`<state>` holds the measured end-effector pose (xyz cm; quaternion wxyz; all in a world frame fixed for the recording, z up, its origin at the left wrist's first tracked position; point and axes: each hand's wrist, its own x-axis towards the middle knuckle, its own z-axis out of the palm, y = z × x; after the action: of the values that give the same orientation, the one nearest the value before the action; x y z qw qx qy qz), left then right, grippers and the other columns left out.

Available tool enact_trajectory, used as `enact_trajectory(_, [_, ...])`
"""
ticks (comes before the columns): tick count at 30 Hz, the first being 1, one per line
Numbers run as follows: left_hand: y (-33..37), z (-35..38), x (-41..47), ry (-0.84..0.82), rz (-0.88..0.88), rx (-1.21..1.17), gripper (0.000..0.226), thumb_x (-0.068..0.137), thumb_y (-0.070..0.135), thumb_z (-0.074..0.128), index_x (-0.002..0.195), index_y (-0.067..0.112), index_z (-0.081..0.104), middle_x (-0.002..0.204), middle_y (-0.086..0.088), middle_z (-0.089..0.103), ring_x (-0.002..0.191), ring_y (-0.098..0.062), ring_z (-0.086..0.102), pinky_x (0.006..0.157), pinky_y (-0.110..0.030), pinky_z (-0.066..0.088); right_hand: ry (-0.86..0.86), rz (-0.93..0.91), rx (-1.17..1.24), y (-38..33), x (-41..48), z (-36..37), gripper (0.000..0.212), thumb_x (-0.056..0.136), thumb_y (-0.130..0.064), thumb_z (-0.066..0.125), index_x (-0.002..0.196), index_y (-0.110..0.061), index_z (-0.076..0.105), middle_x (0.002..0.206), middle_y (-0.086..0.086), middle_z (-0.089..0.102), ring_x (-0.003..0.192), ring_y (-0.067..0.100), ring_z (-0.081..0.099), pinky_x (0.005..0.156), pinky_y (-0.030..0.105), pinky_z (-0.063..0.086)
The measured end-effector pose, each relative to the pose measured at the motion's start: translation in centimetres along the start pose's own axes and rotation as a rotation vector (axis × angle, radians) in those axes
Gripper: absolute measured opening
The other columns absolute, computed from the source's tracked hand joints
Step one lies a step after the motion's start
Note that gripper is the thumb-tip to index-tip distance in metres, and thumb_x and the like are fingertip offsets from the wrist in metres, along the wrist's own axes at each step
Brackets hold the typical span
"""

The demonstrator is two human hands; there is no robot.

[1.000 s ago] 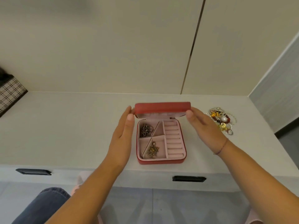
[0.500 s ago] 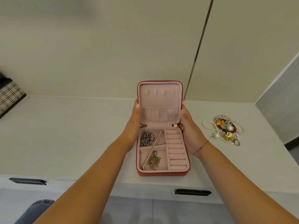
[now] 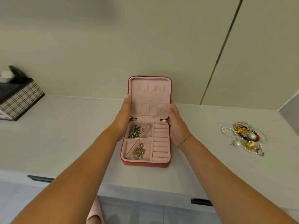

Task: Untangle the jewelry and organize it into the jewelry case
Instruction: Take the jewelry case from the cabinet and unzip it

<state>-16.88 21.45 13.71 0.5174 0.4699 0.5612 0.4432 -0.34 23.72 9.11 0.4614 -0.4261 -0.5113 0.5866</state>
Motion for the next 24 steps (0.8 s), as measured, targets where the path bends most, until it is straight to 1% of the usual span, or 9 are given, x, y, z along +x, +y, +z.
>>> enact_trajectory(2, [0.2,-0.7,0.1,0.006,0.001,0.009,0.043,0.098,0.057,0.006,0.112,0.052,0.046,0.095,0.028,0.059,0.077,0.017,0.059,0.066,-0.005,0.045,-0.014,0.003,0.01,0.2,0.8,0.4,0.08,0.077,-0.078,0.047,0.144,-0.037,0.03,0.146,-0.01,0.042,0.135,0.012,0.038,0.114,0.047,0.028])
enact_trajectory(8, [0.1,-2.5,1.2,-0.005,0.014,-0.024,0.043,0.098,0.056,0.005,0.101,0.054,0.048,0.091,0.03,0.061,0.074,0.019,0.059,0.064,-0.005,0.047,-0.02,-0.01,0.027,0.1,2.7,1.9,0.079,0.079,-0.073,0.05,0.145,-0.034,0.03,0.145,-0.009,0.044,0.132,0.012,0.042,0.112,0.046,0.032])
enact_trajectory(12, [0.2,-3.1,1.4,-0.009,0.021,-0.022,0.043,0.098,0.056,0.004,0.101,0.055,0.048,0.092,0.032,0.06,0.076,0.02,0.059,0.065,-0.004,0.047,-0.009,-0.022,0.009,0.1,3.1,2.5,0.053,0.092,-0.056,0.043,0.14,-0.034,0.037,0.136,-0.01,0.053,0.125,0.01,0.05,0.107,0.042,0.04])
enact_trajectory(15, [-0.6,-3.3,1.2,0.01,0.018,-0.027,0.044,0.098,0.055,0.006,0.103,0.053,0.049,0.092,0.033,0.061,0.081,0.018,0.06,0.067,-0.004,0.046,0.03,-0.007,-0.102,0.5,2.7,2.5,0.071,0.085,-0.057,0.057,0.144,-0.028,0.03,0.142,-0.009,0.048,0.129,0.01,0.046,0.11,0.045,0.036])
enact_trajectory(17, [-1.0,-3.2,0.7,0.027,0.024,-0.034,0.042,0.099,0.054,0.007,0.099,0.054,0.049,0.09,0.036,0.061,0.084,0.017,0.058,0.074,-0.007,0.044,0.104,0.033,-0.253,0.1,1.3,2.9,0.082,0.083,-0.048,0.065,0.148,-0.022,0.023,0.149,-0.004,0.037,0.135,0.013,0.037,0.112,0.043,0.032])
enact_trajectory(19, [-1.9,-3.5,-0.2,0.038,0.028,0.008,0.037,0.1,0.054,0.009,0.097,0.054,0.046,0.084,0.039,0.061,0.079,0.02,0.059,0.073,-0.005,0.046,0.275,-0.017,-0.53,-0.2,-0.9,3.4,0.076,0.079,-0.034,0.072,0.142,-0.017,0.033,0.142,0.0,0.039,0.132,0.018,0.037,0.11,0.041,0.032])
enact_trajectory(21, [-2.8,-4.1,-1.1,0.027,-0.016,0.02,0.047,0.092,0.07,0.018,0.119,0.047,0.048,0.108,0.033,0.063,0.102,0.014,0.058,0.09,-0.012,0.047,0.306,-0.163,-0.829,-0.4,-3.2,4.4,0.053,0.072,-0.032,0.077,0.119,-0.02,0.055,0.119,-0.001,0.048,0.117,0.02,0.044,0.099,0.037,0.034])
enact_trajectory(23, [-3.8,-4.9,-1.9,0.032,-0.075,0.068,0.084,0.076,0.083,0.032,0.146,0.036,0.03,0.146,0.017,0.041,0.134,-0.004,0.039,0.114,-0.033,0.03,0.125,-0.172,-1.062,-0.2,-4.7,5.6,0.034,0.071,-0.04,0.076,0.101,-0.029,0.066,0.105,-0.007,0.046,0.112,0.017,0.042,0.086,0.03,0.024])
enact_trajectory(24, [-4.2,-5.2,-2.5,0.027,-0.091,0.057,0.084,0.079,0.08,0.034,0.148,0.032,0.029,0.15,0.014,0.038,0.136,-0.006,0.036,0.115,-0.034,0.027,0.036,-0.138,-1.155,0.0,-5.0,6.2,0.032,0.072,-0.046,0.074,0.1,-0.034,0.067,0.102,-0.01,0.043,0.112,0.015,0.04,0.082,0.029,0.019])
